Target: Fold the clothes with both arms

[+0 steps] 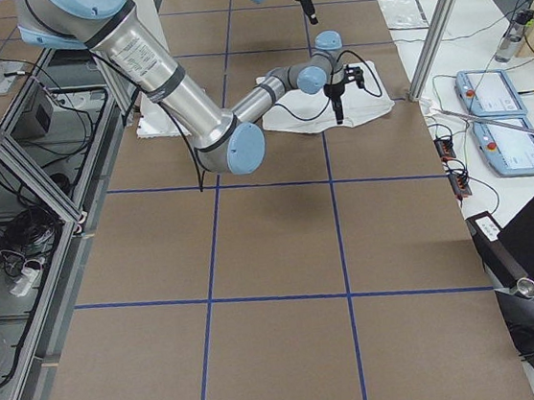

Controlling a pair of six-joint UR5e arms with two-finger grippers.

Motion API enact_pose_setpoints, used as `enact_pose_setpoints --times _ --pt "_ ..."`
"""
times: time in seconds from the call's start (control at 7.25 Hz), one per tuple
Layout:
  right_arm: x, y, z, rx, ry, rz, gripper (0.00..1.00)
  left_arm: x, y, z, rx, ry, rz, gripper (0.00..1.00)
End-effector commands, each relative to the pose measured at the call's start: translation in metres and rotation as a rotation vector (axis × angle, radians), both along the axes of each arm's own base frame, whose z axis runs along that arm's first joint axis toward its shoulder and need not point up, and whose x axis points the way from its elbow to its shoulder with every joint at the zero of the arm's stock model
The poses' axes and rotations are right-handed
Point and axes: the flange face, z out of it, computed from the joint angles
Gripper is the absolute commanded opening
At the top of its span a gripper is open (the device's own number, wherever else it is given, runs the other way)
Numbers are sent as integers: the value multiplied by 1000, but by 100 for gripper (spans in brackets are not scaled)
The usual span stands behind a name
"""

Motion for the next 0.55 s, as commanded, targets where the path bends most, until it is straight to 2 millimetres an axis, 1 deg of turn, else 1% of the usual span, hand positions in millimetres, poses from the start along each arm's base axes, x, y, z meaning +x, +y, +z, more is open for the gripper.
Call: enact_pose_setpoints --times 0.0,0.14,0.28,0.41 --pt "-11 111 -24 -188 -163 275 100 0 1 2 -3 -1 0 72" --pt "-28 153 -16 -243 -191 407 100 0 0 3 -4 -2 0 72" --pt "-38 169 -20 -361 -238 499 100 0 0 3 -4 -2 0 72" --pt "-49 184 -14 -424 -243 543 100 0 0 4 -7 -4 0 72"
